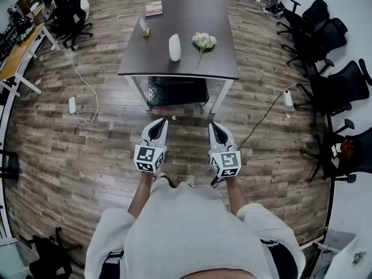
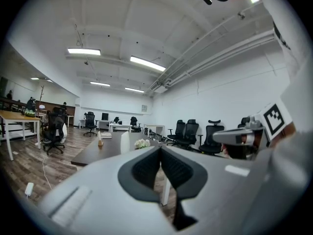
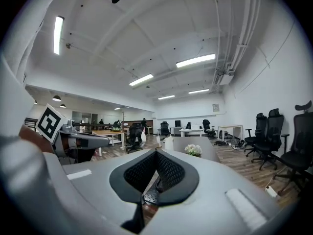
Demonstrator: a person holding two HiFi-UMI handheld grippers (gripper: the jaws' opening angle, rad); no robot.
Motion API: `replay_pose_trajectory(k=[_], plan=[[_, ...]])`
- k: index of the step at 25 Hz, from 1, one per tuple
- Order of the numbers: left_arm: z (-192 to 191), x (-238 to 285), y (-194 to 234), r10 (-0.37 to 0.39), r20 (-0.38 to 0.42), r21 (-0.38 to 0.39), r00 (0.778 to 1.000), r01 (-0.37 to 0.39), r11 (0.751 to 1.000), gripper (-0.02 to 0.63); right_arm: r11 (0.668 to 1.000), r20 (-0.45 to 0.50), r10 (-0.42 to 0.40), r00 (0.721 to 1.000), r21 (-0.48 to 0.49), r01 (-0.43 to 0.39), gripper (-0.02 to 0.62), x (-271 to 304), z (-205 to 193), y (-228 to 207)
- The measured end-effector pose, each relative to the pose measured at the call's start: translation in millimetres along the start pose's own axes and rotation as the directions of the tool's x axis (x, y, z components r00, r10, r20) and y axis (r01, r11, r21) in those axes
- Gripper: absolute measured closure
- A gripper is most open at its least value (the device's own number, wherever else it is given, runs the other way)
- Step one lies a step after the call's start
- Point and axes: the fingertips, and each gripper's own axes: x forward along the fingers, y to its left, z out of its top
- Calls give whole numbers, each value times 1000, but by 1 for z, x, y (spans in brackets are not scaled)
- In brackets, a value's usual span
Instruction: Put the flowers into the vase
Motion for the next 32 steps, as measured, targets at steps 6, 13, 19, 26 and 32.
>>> replay_pose_trajectory(k=[6,13,19,26,32], plan=[[-5,12,-8,10,-15,4,1000,-10,1000,595,999,9,32,999,27,-32,598,3,-5,-15],[-4,36,3,24,-17,10,1000,-24,1000,595,999,0,38,999,32,-38,598,25,-8,-34],[-5,72,22,8,-13,10,1000,-7,1000,595,999,-14,36,999,9,-36,598,59,-10,-48],[-8,140,61,-36,-6,-5,999,36,999,595,1000,-37,17,999,-6,-18,598,127,-14,-68],[0,202,120,-67,-6,-13,998,67,998,595,1000,-52,-15,999,-1,15,598,210,-4,-83]])
